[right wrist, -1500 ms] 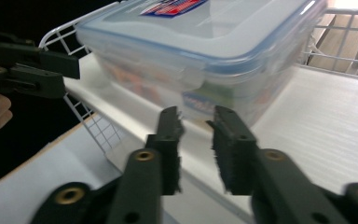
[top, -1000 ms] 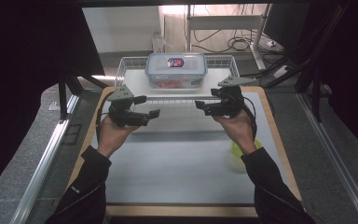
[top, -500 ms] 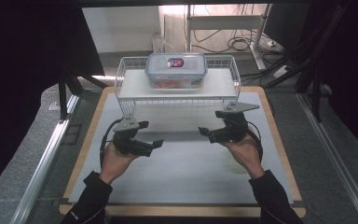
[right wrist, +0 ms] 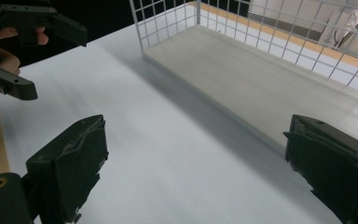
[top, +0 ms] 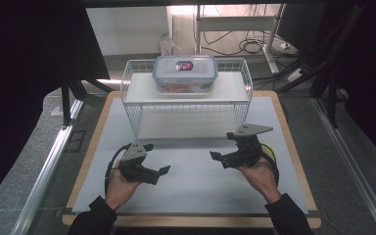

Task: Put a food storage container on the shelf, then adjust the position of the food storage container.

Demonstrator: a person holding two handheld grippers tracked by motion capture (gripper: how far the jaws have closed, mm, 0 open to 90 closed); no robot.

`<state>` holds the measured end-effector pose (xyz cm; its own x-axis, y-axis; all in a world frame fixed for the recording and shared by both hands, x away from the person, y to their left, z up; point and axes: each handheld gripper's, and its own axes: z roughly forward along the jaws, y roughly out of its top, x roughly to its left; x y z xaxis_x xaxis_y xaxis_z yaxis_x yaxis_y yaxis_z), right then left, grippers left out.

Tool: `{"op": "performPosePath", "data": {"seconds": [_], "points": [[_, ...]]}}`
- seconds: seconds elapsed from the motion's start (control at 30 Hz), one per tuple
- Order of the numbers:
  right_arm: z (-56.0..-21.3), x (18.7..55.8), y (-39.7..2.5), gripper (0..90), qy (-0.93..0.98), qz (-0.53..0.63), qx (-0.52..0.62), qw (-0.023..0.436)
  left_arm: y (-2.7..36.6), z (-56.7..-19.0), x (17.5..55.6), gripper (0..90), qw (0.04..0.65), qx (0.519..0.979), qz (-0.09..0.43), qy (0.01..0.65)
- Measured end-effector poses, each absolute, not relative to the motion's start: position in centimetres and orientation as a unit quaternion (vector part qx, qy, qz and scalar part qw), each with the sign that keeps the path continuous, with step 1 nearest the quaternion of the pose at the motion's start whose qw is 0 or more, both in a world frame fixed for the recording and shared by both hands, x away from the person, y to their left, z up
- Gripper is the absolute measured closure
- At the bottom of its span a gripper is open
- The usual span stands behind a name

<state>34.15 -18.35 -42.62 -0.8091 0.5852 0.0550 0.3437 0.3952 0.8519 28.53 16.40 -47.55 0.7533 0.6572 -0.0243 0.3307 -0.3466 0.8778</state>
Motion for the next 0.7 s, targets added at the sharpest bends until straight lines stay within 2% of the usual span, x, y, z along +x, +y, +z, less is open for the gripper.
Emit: {"op": "performPosePath", "data": {"seconds": [0.13, 0.27, 0.47, 0.6, 0.7], "points": [[-43.3, 33.1, -18.6, 5.4, 0.827, 0.472, 0.278, 0.128, 16.6, -48.1, 27.4, 4.1, 0.478, 0.804, 0.181, 0.303], [-44.3, 32.1, -18.8, 5.5, 0.825, 0.474, 0.285, 0.114, 16.9, -49.4, 26.9, 6.0, 0.466, 0.810, 0.170, 0.312], [-46.1, 30.6, -19.3, 5.5, 0.836, 0.451, 0.287, 0.124, 17.0, -50.4, 26.1, 5.1, 0.449, 0.818, 0.174, 0.315], [-46.9, 30.4, -19.8, 5.5, 0.841, 0.432, 0.300, 0.125, 17.0, -50.6, 25.5, 3.7, 0.445, 0.820, 0.187, 0.306], [-47.1, 30.9, -20.3, 2.0, 0.839, 0.421, 0.322, 0.124, 17.1, -50.6, 25.2, 2.5, 0.446, 0.820, 0.192, 0.305]]}}
